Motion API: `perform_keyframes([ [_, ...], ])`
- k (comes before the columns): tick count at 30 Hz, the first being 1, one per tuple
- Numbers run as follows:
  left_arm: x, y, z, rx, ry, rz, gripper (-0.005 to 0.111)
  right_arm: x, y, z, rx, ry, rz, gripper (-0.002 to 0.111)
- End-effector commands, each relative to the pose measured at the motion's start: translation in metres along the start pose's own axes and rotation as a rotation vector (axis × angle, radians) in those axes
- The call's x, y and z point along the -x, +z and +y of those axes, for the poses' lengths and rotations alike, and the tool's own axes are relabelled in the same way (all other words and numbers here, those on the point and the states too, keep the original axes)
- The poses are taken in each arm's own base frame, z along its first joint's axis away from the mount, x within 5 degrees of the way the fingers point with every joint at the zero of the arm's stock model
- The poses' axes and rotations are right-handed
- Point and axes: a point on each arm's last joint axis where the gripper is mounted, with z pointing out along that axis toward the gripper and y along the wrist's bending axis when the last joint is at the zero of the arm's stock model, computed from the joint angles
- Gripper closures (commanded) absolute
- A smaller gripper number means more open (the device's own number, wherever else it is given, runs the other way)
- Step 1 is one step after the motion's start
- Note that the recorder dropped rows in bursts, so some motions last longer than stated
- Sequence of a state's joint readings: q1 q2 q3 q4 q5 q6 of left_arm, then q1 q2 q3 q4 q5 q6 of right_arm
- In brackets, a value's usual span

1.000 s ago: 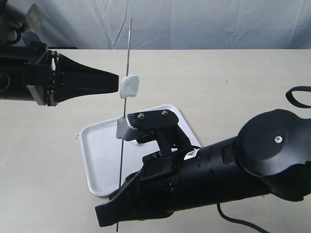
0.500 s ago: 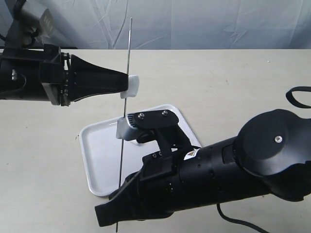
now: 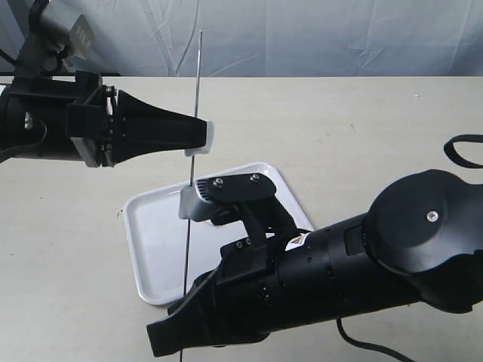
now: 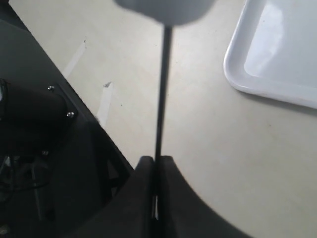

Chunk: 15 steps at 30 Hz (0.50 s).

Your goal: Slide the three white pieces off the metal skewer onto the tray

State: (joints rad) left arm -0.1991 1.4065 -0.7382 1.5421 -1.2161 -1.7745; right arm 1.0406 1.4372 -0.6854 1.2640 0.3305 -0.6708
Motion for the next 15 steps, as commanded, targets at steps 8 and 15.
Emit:
perform_keyframes([
  [8,-0.0032,0.0007,0.0001,-0.001,0.011,0.030,0.076,0.0007,0.0004,-0.0011,-0.001,0.002,0.001,0.109],
  [15,-0.0028,-0.0059,0.0036,0.026,0.015,0.034,0.076,0.0006,0.0004,-0.0012,-0.002,-0.001,0.001,0.109],
])
